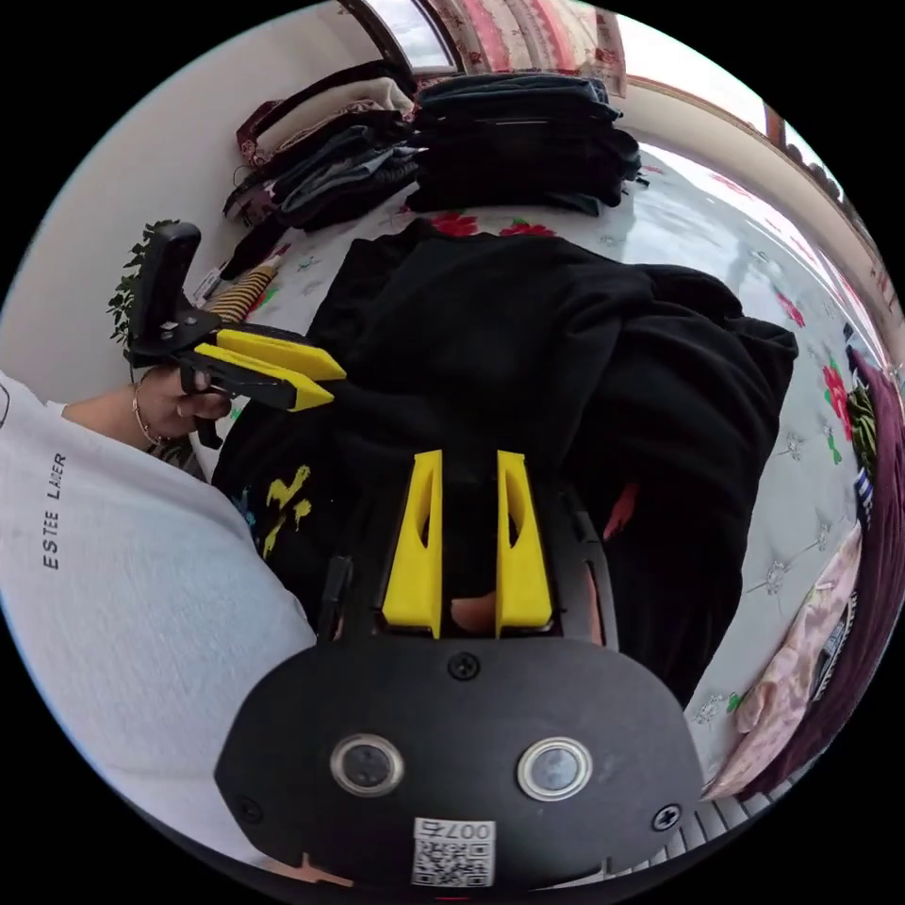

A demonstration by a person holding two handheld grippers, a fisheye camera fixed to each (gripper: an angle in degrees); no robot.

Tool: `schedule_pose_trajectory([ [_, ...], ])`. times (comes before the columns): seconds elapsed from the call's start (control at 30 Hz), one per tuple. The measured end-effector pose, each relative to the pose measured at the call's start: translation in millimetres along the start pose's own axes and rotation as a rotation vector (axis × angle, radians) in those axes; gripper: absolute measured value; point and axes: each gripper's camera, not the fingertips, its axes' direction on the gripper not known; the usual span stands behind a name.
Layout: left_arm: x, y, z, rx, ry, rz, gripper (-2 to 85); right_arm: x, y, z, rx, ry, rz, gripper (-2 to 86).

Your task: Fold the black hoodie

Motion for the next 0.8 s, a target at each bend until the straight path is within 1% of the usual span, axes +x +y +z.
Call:
schedule_pose_trajectory([
  [0.03,-2,9,-6,0.003,-0.022,-0.029,8.4,5,6,-9,0.027,-0.007,0.026,7.2],
  [0.1,-9,53,-30,0.005,-0.122,-0.159,8.6,31,38,-40,0.077,-0.001,0.135,8.1],
  [0.13,-10,65,-36,0.005,-0.148,-0.193,8.7,39,48,-47,0.079,0.005,0.167,8.3],
  [0.2,-10,117,-55,-0.018,-0.229,-0.337,9.1,72,96,-67,0.052,0.043,0.328,9.3],
  [0.3,0,173,-64,-0.050,-0.255,-0.481,10.0,102,162,-85,-0.004,0.095,0.517,10.5],
  [0.4,15,208,-53,-0.075,-0.258,-0.551,12.3,118,209,-84,-0.072,0.099,0.622,11.5],
  [0.47,28,214,-51,-0.011,-0.316,-0.524,13.0,126,223,-73,-0.126,0.067,0.647,12.0],
  [0.53,34,205,-50,-0.029,-0.336,-0.527,14.0,132,230,-59,-0.196,0.022,0.654,12.4],
  [0.6,41,188,-46,-0.144,-0.257,-0.509,16.7,134,229,-43,-0.294,-0.037,0.604,12.6],
  [0.67,51,187,-41,-0.180,-0.262,-0.462,17.3,134,224,-37,-0.317,-0.054,0.555,12.5],
  [0.73,47,196,-30,-0.204,-0.263,-0.488,17.3,135,218,-32,-0.324,-0.069,0.505,12.1],
  [0.8,27,202,-6,-0.242,-0.188,-0.566,17.3,138,209,-18,-0.381,-0.081,0.467,11.0],
])
